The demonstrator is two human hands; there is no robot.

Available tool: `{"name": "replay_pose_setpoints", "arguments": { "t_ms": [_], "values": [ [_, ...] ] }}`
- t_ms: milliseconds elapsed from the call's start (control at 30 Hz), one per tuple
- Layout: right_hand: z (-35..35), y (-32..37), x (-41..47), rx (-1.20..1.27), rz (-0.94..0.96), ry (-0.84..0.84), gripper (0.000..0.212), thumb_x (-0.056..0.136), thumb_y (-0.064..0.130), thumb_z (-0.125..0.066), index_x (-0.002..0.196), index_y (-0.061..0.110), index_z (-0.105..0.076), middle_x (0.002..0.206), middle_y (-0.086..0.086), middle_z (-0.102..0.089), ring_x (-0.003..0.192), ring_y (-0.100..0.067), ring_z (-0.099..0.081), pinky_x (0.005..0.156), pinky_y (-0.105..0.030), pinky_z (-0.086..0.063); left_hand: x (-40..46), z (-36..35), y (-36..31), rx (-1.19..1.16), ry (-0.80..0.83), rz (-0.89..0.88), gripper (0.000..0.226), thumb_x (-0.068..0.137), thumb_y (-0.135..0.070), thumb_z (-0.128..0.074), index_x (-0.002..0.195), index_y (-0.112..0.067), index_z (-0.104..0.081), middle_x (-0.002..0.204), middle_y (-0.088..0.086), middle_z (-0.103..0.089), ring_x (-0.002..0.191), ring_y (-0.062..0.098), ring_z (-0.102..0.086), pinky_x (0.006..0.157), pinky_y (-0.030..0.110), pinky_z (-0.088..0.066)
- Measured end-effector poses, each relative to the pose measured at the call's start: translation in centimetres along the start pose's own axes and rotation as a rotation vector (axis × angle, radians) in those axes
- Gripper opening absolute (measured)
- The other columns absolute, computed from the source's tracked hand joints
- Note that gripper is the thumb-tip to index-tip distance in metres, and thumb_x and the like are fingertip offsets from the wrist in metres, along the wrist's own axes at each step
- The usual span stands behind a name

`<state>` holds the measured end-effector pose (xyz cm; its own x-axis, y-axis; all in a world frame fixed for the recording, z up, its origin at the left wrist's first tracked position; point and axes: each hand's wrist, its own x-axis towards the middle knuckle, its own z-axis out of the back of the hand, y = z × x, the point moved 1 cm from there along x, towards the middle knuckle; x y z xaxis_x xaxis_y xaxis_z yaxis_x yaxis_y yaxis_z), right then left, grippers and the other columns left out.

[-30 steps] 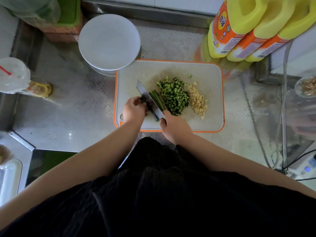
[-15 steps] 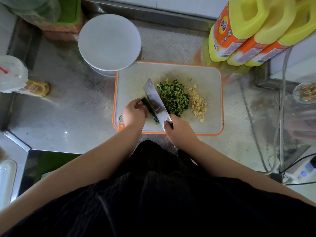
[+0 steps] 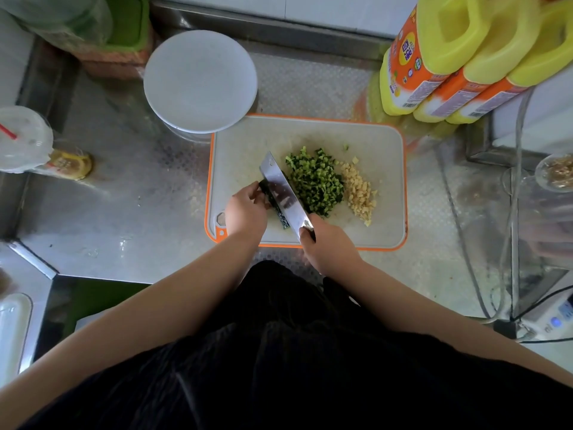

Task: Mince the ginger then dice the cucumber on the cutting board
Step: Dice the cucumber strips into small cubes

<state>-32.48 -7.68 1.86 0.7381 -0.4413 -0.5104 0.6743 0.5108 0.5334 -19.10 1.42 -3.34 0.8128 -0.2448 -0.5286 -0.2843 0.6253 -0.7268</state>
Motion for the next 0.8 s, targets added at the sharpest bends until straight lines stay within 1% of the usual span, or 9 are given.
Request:
{"name": "replay_pose_setpoints", "arguments": {
  "t_ms": [67,167,267,333,433,533,600,700,800],
  "values": [
    [0.0,-0.1,0.0,0.003,-0.013,0.003,0.017,0.099,0.022,-0.042,0.104,0.008,-0.048,0.075,-0.013,-0.057,0.072,-0.034,-0.055,0.064,-0.04,-0.043,-0.1,0.1,-0.3,0.059,0.01,-0.034,0.033,0.099,-0.016,-0.046,0.125,-0.027,-0.064,0.096,-0.006,-0.072,0.08,0.022,-0.068,0.07,0.041,-0.058],
    [-0.1,-0.3,0.1,0.033,-0.037,0.019,0.014,0.098,0.023,-0.041,0.098,0.01,-0.046,0.081,-0.017,-0.065,0.074,-0.037,-0.06,0.067,-0.046,-0.05,-0.2,0.4,-0.9,0.221,0.001,-0.115,0.03,0.099,-0.014,-0.045,0.116,-0.025,-0.068,0.087,-0.005,-0.069,0.069,0.022,-0.06,0.053,0.028,-0.04],
    [0.0,-0.3,0.2,0.057,-0.068,0.043,0.018,0.098,0.024,-0.041,0.098,0.007,-0.046,0.083,-0.019,-0.065,0.071,-0.038,-0.06,0.064,-0.05,-0.052,0.2,0.6,-1.0,0.274,0.0,-0.147,0.03,0.095,-0.008,-0.046,0.107,-0.021,-0.07,0.087,0.002,-0.071,0.072,0.027,-0.061,0.055,0.029,-0.038],
    [0.2,-0.4,0.3,0.072,-0.092,0.062,0.021,0.098,0.025,-0.04,0.103,0.006,-0.048,0.085,-0.018,-0.065,0.069,-0.035,-0.061,0.063,-0.047,-0.053,0.2,0.6,-0.9,0.307,0.012,-0.155,0.031,0.092,-0.005,-0.045,0.102,-0.02,-0.07,0.081,0.004,-0.069,0.064,0.024,-0.056,0.052,0.028,-0.034],
    [0.6,-0.8,0.7,0.101,-0.116,0.084,0.022,0.098,0.027,-0.041,0.098,0.006,-0.048,0.083,-0.017,-0.063,0.054,-0.027,-0.056,0.054,-0.038,-0.049,0.1,0.7,-1.1,0.341,0.01,-0.172,0.034,0.091,-0.003,-0.043,0.105,-0.02,-0.07,0.08,0.002,-0.067,0.064,0.021,-0.054,0.05,0.027,-0.032],
    [0.7,-1.3,0.9,0.204,-0.15,0.121,0.017,0.096,0.03,-0.042,0.088,0.015,-0.045,0.073,-0.012,-0.062,0.043,-0.026,-0.054,0.041,-0.033,-0.047,-0.2,0.7,-1.1,0.383,0.023,-0.198,0.038,0.093,-0.004,-0.041,0.112,-0.023,-0.067,0.084,-0.003,-0.063,0.063,0.013,-0.05,0.047,0.025,-0.027],
    [0.5,-1.6,1.0,0.277,-0.175,0.138,0.019,0.093,0.032,-0.042,0.084,0.015,-0.043,0.069,-0.017,-0.061,0.042,-0.023,-0.052,0.042,-0.038,-0.05,-0.2,0.5,-0.7,0.412,0.038,-0.253,0.035,0.095,-0.008,-0.043,0.119,-0.023,-0.063,0.102,0.001,-0.063,0.076,0.018,-0.055,0.054,0.026,-0.032],
    [0.3,-1.9,1.0,0.339,-0.203,0.136,0.025,0.093,0.031,-0.045,0.089,0.007,-0.047,0.073,-0.024,-0.062,0.042,-0.022,-0.051,0.044,-0.039,-0.05,0.1,0.4,0.7,0.511,-0.004,-0.335,0.037,0.096,-0.018,-0.052,0.132,-0.022,-0.058,0.121,0.004,-0.056,0.108,0.026,-0.05,0.077,0.033,-0.041],
    [0.3,-2.0,1.1,0.355,-0.215,0.121,0.026,0.095,0.03,-0.048,0.094,0.004,-0.049,0.068,-0.016,-0.057,0.044,-0.02,-0.05,0.042,-0.033,-0.048,0.0,0.2,1.9,0.664,-0.123,-0.43,0.036,0.095,-0.028,-0.056,0.13,-0.021,-0.059,0.123,0.006,-0.054,0.111,0.031,-0.044,0.086,0.04,-0.038]
  ]
}}
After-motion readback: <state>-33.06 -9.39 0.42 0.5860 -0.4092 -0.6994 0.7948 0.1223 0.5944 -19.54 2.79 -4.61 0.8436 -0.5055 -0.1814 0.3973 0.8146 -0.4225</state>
